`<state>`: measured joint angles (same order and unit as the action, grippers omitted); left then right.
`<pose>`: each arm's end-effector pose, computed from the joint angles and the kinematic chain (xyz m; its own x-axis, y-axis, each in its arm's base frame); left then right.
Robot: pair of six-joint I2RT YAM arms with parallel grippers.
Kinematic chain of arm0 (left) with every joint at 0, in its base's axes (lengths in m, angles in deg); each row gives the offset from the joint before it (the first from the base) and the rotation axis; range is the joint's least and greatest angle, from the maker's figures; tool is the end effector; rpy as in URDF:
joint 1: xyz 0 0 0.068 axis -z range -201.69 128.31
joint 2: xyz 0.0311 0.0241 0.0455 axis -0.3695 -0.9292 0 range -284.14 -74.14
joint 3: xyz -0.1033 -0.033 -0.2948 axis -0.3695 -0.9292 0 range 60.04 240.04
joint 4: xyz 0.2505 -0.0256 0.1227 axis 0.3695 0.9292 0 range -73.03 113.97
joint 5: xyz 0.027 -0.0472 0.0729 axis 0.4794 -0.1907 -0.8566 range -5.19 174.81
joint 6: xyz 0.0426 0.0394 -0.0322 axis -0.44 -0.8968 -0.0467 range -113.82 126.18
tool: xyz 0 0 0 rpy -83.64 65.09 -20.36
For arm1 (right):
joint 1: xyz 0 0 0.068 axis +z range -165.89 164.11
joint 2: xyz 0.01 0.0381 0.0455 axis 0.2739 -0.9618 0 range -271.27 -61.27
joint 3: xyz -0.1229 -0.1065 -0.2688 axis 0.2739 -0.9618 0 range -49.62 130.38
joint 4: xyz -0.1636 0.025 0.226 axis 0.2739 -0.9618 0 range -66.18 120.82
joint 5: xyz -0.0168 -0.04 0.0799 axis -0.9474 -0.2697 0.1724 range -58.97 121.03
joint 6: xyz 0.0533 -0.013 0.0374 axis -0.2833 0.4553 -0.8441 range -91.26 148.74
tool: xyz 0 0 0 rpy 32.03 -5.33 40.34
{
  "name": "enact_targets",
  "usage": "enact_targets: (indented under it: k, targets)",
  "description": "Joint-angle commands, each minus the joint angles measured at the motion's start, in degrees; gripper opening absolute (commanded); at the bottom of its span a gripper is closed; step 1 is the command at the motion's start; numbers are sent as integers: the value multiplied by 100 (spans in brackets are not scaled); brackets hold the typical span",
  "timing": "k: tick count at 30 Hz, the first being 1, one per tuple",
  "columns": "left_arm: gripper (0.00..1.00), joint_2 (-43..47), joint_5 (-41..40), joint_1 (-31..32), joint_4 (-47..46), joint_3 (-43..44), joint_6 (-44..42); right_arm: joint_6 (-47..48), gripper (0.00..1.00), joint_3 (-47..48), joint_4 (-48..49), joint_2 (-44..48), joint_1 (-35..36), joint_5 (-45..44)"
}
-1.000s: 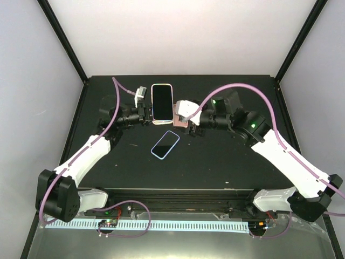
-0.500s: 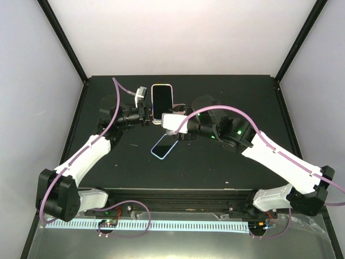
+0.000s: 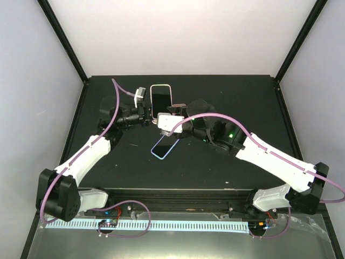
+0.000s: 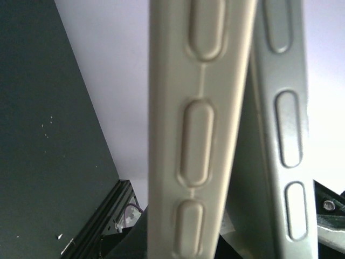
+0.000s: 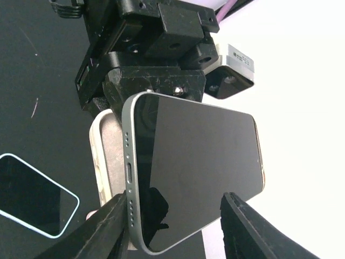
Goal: Take the phone out of the phone case
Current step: Remove the phone case from the phone.
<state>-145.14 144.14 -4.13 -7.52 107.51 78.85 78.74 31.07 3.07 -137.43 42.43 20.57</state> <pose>0.2607 -0.1300 0.3543 -0.9249 -0.2181 -0.3115 0.3052 0.0627 -0.9502 0.1768 0.2687 0.4423 0.4409 -0.7200 -0.5358 -0.6402 0.1660 -0.7500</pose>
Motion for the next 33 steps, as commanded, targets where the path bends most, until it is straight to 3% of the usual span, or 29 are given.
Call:
enact_targets:
  k: [1,16,23,28,33]
  targets:
    - [2,1,0,-51,-365,86,76,313,46,-193,710,2,47,-540]
    - [2,-109,-10,-77,-530,94,277,1102,45,-962,1709,-32,135,-951]
    - [2,-72,0,-77,-519,35,278,1282,32,-976,2139,-133,135,-1092]
    - [2,-72,-18,-75,-514,-1,265,1299,12,-916,2135,-115,134,-1108]
    - [2,-50,-64,-77,-183,37,-15,1123,1,-704,1826,-63,135,-1097]
